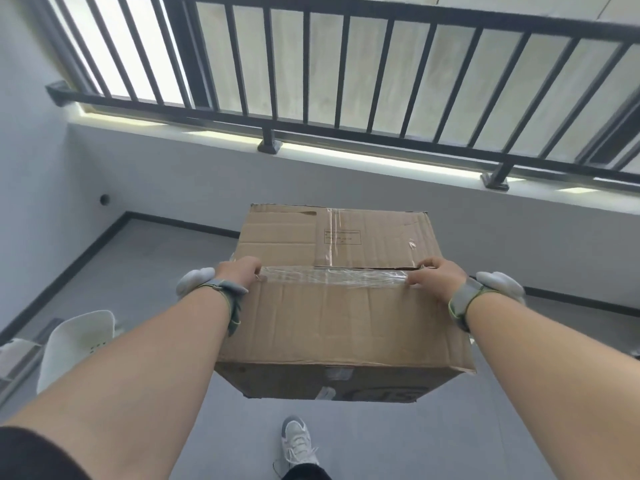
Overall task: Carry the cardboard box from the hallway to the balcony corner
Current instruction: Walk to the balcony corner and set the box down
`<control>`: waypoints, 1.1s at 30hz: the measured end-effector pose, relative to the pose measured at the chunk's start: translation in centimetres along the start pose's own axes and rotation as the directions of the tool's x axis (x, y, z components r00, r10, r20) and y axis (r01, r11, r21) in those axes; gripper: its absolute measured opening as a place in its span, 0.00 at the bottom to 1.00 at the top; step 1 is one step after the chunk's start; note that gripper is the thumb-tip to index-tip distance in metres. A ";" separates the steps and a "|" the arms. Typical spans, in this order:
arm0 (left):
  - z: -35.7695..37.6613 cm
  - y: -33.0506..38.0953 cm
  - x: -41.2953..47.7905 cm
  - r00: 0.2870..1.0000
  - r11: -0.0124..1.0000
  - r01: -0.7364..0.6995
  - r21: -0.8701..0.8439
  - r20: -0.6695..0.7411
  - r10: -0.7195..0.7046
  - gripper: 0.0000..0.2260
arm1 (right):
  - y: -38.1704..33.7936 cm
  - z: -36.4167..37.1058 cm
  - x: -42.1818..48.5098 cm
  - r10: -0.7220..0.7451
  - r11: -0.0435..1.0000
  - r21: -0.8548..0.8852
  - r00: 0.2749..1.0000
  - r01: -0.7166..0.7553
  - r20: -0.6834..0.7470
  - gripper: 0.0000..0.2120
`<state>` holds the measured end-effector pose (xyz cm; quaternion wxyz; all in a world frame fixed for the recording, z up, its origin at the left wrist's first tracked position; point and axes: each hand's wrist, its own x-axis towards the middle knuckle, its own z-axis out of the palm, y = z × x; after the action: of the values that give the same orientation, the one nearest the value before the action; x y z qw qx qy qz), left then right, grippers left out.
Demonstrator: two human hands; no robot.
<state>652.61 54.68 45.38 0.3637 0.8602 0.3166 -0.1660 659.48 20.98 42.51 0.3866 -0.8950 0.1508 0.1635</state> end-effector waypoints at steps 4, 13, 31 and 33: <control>-1.8 2.5 4.2 0.999 0.997 0.045 -0.067 -0.023 -0.047 0.10 | -3.7 0.6 4.7 -0.015 1.000 -0.014 1.000 0.014 -0.027 0.23; -7.4 6.5 12.1 0.986 0.956 0.109 -0.271 -0.096 -0.140 0.09 | -13.6 2.0 13.2 -0.076 0.995 -0.057 0.997 0.076 0.005 0.24; -15.1 6.5 24.0 0.907 0.877 0.251 -0.410 -0.216 -0.361 0.15 | -31.2 9.9 28.3 -0.221 0.958 -0.116 0.934 0.261 0.280 0.21; -15.6 6.6 25.2 0.889 0.855 0.260 -0.450 -0.233 -0.393 0.15 | -33.4 10.8 30.1 -0.245 0.949 -0.117 0.918 0.293 0.313 0.23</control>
<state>676.58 73.25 46.47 0.4447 0.7133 0.5414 -0.0167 697.96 46.61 44.64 0.3499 -0.9011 -0.0472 0.2518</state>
